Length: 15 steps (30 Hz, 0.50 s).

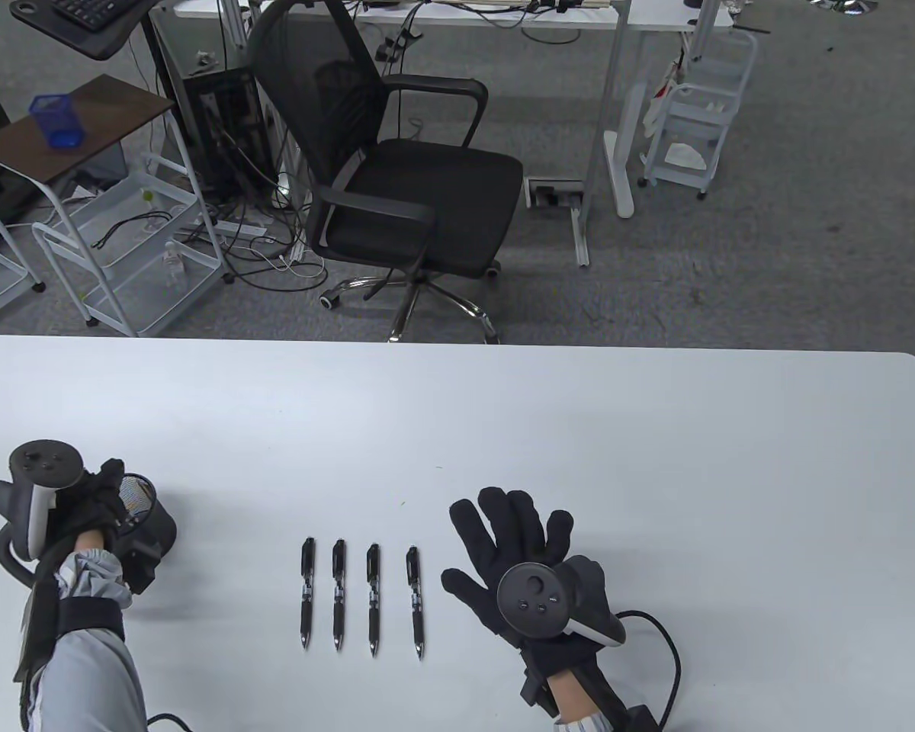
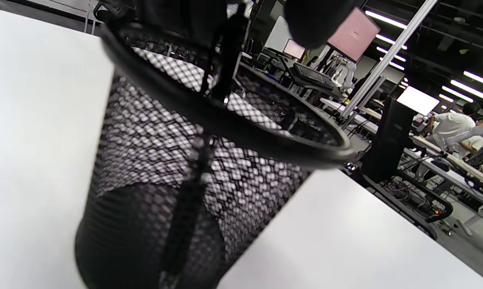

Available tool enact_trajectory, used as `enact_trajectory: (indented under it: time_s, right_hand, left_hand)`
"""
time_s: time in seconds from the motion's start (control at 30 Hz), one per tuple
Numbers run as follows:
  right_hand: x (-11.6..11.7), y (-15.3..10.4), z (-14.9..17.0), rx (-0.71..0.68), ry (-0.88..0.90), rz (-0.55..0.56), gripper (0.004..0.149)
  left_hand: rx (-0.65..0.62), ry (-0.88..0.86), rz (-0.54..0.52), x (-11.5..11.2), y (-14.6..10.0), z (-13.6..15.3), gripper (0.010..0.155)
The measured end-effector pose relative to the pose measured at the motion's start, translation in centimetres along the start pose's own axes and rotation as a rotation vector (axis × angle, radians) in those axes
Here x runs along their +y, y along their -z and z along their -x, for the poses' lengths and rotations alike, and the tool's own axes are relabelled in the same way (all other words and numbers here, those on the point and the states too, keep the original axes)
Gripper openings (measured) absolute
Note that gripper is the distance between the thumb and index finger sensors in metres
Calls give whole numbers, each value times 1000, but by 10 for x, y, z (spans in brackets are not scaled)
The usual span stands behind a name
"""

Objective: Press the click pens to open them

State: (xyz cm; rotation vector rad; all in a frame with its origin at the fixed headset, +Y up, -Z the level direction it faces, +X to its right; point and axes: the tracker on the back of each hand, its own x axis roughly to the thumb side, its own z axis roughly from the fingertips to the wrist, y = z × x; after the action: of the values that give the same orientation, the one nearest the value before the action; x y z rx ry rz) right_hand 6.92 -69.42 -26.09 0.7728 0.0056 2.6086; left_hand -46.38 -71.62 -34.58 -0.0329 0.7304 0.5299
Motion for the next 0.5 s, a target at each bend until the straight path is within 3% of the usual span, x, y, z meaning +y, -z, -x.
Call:
enact_trajectory:
  time_s: [0.5]
  right_hand:
    - [0,-1,-1,-5,-4,3,73]
  left_hand:
    - [-40,25,-83,-1,-12,-8,48]
